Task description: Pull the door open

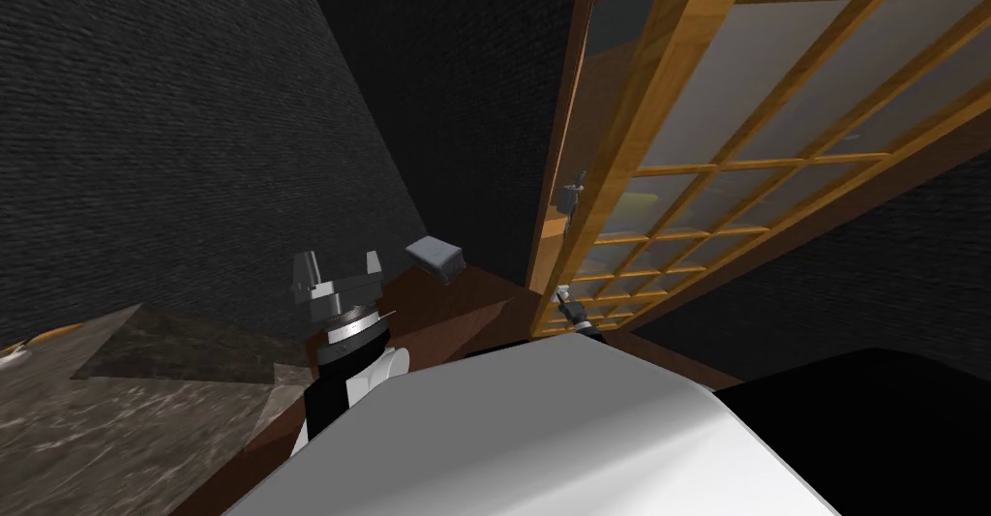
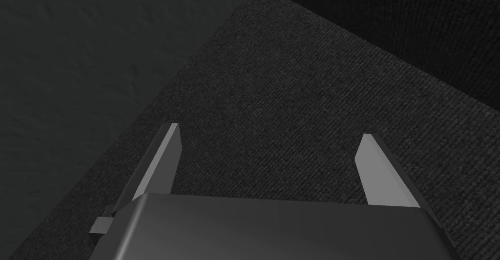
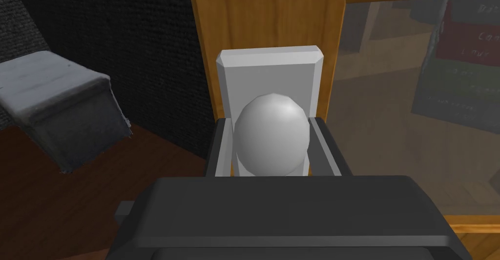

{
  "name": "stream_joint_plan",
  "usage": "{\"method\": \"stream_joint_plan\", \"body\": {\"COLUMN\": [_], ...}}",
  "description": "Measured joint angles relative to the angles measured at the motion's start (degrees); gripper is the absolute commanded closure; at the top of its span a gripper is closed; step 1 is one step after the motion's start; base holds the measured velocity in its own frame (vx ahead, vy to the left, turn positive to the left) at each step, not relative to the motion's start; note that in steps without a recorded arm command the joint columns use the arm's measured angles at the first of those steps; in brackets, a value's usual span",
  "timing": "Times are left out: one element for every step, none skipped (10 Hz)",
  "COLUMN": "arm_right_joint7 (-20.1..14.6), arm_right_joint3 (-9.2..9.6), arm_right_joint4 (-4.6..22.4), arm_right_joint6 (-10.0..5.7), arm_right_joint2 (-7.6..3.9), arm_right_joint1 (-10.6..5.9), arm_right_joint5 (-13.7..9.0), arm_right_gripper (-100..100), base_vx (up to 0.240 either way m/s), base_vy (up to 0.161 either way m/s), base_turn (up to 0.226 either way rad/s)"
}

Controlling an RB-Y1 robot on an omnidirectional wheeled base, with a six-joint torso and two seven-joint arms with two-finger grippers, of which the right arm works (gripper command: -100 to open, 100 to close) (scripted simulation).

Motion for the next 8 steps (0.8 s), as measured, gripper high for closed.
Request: {"method": "stream_joint_plan", "body": {"arm_right_joint7": [-0.76,-0.93,-1.36,-1.82,-2.42,-2.95,-3.58,-4.28], "arm_right_joint3": [0.67,0.9,1.2,1.55,2.09,2.63,3.27,3.83], "arm_right_joint4": [0.26,0.38,0.92,0.71,1.07,1.44,1.96,2.71], "arm_right_joint6": [-0.81,-0.85,-1.45,-2.14,-2.98,-3.76,-4.72,-5.82], "arm_right_joint2": [-0.5,-0.45,-0.76,-1.3,-1.69,-1.96,-2.23,-2.54], "arm_right_joint1": [0.16,0.3,0.32,0.86,1.1,1.23,1.33,1.45], "arm_right_joint5": [0.36,0.46,0.64,0.82,1.12,1.41,1.79,2.13], "arm_right_gripper": [100,100,100,100,100,100,100,100], "base_vx": [-0.123,-0.182,-0.237,-0.211,-0.224,-0.227,-0.197,-0.211], "base_vy": [-0.016,-0.009,-0.052,-0.062,-0.074,-0.081,-0.034,-0.041], "base_turn": [0.033,0.122,0.148,0.146,0.155,0.134,0.125,0.126]}}
